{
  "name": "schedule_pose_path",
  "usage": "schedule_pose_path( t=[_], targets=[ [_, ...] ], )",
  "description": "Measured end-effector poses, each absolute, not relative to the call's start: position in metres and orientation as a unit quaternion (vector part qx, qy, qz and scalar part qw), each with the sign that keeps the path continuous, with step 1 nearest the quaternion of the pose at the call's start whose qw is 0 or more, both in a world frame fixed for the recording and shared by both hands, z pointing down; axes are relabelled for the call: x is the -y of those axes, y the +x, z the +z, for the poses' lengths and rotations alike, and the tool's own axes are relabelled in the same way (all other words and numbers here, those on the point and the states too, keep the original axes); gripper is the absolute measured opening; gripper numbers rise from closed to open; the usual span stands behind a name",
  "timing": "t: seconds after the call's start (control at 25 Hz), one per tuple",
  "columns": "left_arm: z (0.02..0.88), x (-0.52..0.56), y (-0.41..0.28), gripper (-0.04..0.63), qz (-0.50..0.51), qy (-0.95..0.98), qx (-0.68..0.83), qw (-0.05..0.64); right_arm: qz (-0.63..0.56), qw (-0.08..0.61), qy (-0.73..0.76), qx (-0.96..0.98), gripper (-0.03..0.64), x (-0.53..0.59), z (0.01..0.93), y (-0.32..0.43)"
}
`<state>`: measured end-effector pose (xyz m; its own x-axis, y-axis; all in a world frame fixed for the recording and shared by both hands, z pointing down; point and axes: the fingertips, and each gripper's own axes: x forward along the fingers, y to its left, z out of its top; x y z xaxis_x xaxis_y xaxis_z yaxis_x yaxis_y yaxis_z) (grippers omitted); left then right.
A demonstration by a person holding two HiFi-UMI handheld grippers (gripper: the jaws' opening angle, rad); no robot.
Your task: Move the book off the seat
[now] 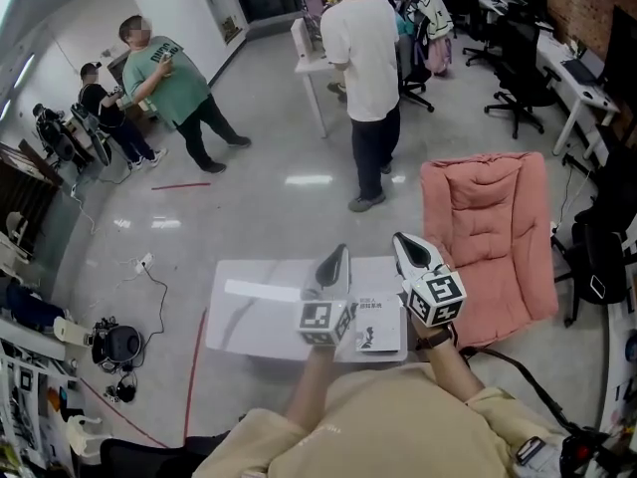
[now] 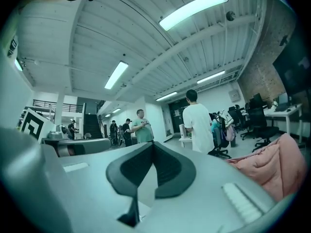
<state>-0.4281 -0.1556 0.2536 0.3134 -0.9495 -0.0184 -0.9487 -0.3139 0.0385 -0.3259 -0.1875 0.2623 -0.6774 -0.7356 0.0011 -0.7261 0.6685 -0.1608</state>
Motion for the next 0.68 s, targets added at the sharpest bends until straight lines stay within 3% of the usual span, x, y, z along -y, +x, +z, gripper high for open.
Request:
schedule_pose_path(
  t=[0.68],
  targets=[
    [0.27,0.178,-0.434,0.0,-0.004,0.811,0.584,0.026,-0.07,0.023,-0.39,-0.918,0.005,0.213,0.266,-0.341]
  ],
)
